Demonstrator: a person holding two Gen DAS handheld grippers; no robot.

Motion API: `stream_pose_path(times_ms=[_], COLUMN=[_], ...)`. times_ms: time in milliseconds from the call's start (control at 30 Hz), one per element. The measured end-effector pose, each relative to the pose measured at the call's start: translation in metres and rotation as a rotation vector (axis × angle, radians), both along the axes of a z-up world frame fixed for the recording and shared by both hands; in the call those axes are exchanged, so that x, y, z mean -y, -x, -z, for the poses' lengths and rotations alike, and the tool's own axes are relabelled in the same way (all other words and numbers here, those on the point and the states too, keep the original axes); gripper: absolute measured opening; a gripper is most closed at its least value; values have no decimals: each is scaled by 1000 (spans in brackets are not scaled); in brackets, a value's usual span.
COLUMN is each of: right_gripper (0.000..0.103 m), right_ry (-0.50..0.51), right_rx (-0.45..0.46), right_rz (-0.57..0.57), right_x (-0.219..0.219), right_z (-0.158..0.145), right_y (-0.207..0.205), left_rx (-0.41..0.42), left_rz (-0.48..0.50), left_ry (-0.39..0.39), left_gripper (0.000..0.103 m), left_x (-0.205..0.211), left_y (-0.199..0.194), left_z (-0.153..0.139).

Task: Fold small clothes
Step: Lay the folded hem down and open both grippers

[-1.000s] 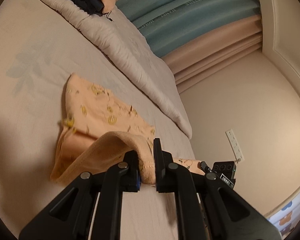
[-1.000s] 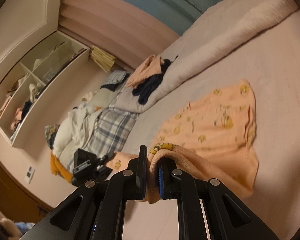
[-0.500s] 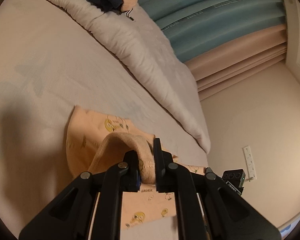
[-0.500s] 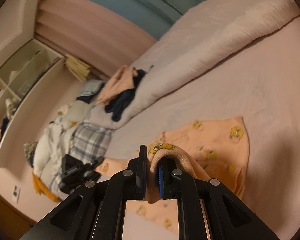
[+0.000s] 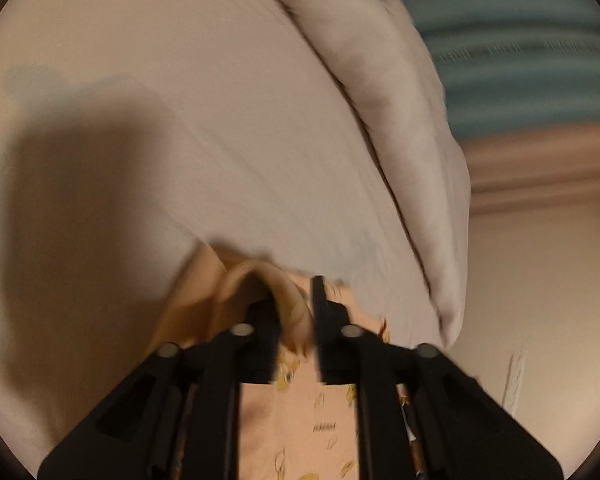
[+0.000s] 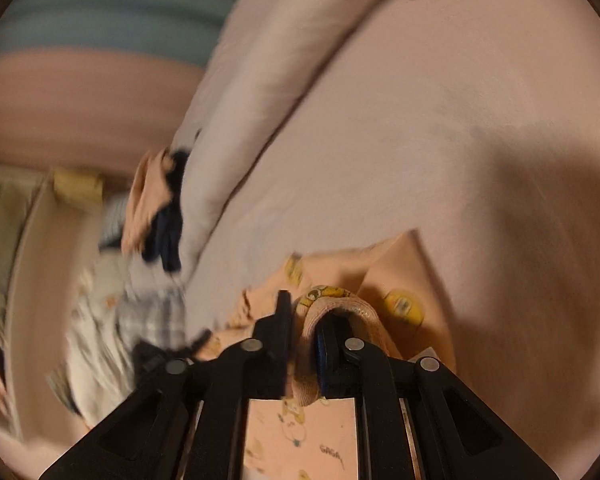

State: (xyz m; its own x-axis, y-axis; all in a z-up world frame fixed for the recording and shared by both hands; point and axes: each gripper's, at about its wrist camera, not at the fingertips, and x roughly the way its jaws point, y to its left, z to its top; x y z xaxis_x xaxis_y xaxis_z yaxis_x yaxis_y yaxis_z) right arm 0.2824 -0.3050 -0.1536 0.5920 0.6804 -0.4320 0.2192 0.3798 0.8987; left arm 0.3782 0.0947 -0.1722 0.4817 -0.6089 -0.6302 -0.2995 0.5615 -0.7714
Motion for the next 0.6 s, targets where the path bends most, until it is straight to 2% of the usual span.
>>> stream_pose_path(times_ms=[33,67,100,133,200,267,333,433,533,567,600], right_gripper=[20,37,51,51,52,53,53,53,52,48,38], right_ry=[-49,-98,-147,-192,-184,-114,-16,216,430,472,495], right_rx=[-34,-65,-83,-83,-54,-15,47,176,275,285,286], right_rz=[32,65,97,130,178,208,182,-5,-196,-242,-296], right_x=[4,9,16,24,37,48,51,29,-13,-26,-38], right_z=[6,12,17,20,15,2,-17,-52,-72,-73,-72], right_y=[-1,0,2,5,11,21,32,42,55,56,56], left_rx=[-16,-18,-22,-21,8,67,130,232,242,232,223], left_rz=[-39,-50,-52,-55,-69,-56,-9,144,314,380,427], left_ry=[6,11,17,17,-47,-108,-111,-174,-228,-244,-259], left_gripper=[34,38,39,39,39,39,39,39,39,37,37], left_x=[-7,-12,-17,-21,-33,-43,-43,-29,3,21,36], left_y=[-1,-2,-4,-3,0,6,14,32,41,42,42], left_z=[3,3,2,0,-11,-29,-43,-64,-65,-60,-56])
